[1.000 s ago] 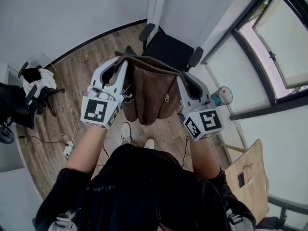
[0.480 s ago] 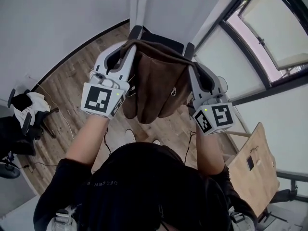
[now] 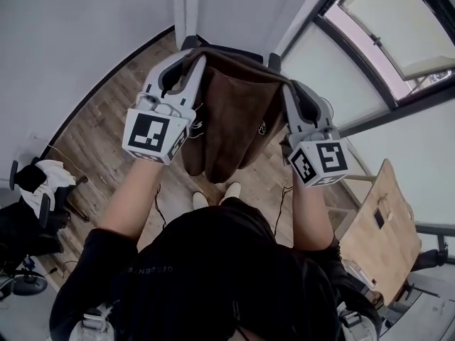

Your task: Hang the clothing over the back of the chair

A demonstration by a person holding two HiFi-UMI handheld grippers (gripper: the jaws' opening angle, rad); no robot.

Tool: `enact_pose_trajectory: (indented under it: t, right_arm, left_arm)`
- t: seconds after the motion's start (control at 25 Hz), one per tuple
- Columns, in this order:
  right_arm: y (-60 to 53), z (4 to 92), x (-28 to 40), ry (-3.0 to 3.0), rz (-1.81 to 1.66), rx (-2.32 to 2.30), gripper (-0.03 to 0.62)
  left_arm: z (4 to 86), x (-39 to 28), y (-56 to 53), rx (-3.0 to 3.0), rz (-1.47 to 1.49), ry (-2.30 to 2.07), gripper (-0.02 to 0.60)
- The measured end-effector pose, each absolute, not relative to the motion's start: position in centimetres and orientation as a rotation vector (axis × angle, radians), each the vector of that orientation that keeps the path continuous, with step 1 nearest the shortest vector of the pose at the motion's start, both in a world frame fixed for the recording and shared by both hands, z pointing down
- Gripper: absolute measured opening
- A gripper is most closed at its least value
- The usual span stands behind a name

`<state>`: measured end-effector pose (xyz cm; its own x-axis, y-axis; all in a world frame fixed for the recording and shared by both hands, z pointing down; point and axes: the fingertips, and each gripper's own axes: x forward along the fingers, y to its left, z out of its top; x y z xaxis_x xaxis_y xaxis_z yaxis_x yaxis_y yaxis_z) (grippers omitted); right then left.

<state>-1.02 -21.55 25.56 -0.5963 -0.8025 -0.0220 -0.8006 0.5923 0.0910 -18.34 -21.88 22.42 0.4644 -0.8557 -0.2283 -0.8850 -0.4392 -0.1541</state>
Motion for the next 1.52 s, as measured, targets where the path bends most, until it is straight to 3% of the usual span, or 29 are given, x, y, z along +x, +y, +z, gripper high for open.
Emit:
enact_pose_trajectory:
  t: [1.52]
  right_arm:
    - [-37.8, 34.2, -1.3, -2.836, 0.132, 1.178, 0.054]
  left_arm:
    - [31.0, -18.3, -38.6, -2.499, -0.093, 1.615, 0.049]
